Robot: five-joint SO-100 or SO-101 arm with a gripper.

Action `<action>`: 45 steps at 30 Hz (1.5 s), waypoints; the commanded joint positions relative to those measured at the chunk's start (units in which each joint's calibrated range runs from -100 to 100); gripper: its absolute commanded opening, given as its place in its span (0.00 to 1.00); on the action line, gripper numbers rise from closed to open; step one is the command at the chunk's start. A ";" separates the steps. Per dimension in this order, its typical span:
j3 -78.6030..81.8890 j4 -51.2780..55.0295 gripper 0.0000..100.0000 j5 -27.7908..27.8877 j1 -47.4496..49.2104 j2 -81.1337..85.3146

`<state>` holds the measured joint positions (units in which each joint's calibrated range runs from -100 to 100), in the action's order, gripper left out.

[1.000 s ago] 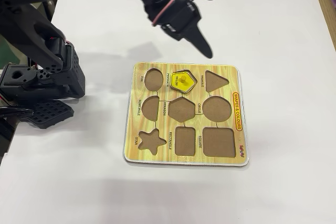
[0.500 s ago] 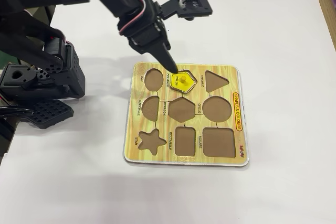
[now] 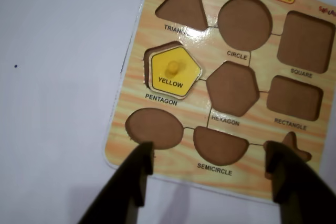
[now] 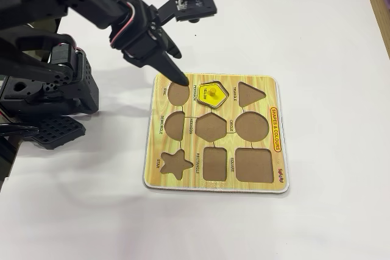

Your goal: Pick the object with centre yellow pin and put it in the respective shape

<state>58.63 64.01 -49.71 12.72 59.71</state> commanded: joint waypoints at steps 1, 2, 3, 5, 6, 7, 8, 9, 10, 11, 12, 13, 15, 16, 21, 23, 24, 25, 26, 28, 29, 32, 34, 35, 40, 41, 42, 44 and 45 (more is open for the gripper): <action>2.61 -0.83 0.25 -0.23 -0.71 5.98; 3.69 -0.83 0.25 -0.44 -0.71 7.41; 4.86 -0.83 0.25 -1.18 -0.71 8.74; 7.46 -0.83 0.24 -3.53 -0.71 11.84; 8.63 -0.83 0.24 -4.68 -0.71 13.18; 9.80 -0.83 0.24 -5.83 -0.71 14.60; 11.15 -0.83 0.24 -7.09 -0.71 16.19; 12.68 -0.83 0.24 -8.24 -0.61 17.95; 13.94 -0.83 0.24 -8.97 -0.61 19.54; 15.11 -0.83 0.24 -9.39 -0.52 20.88; 16.46 -0.83 0.24 -9.75 -0.52 22.55; 17.72 -0.83 0.24 -9.75 -0.61 24.23; 20.50 -0.83 0.24 -9.75 -0.71 28.24; 21.85 -0.83 0.24 -9.75 -0.71 29.92; 29.50 -0.83 0.24 -9.75 -0.71 38.45; 32.91 -0.83 0.24 -9.75 -0.71 39.04; 33.45 -0.83 0.24 -9.75 -0.71 39.04; 34.44 -0.83 0.24 -9.75 -0.71 39.04; 35.61 -0.83 0.24 -9.75 -0.71 39.04; 38.40 -0.83 0.24 -9.75 -0.71 39.04; 39.84 -0.74 0.24 -9.75 -0.71 38.95; 40.02 0.12 0.24 -9.60 -0.81 38.79; 40.02 0.12 0.24 -9.60 -0.91 38.70; 40.02 0.21 0.24 -9.54 -0.91 38.62; 40.02 0.29 0.24 -9.12 -0.91 38.53; 40.02 0.55 0.24 -9.12 -0.91 38.45; 40.02 1.85 0.24 -9.12 -0.91 38.45; 40.02 6.26 0.24 -9.54 -0.91 38.53; 40.02 8.59 0.24 -9.54 -0.91 38.62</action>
<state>98.38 67.01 -59.13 12.54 98.54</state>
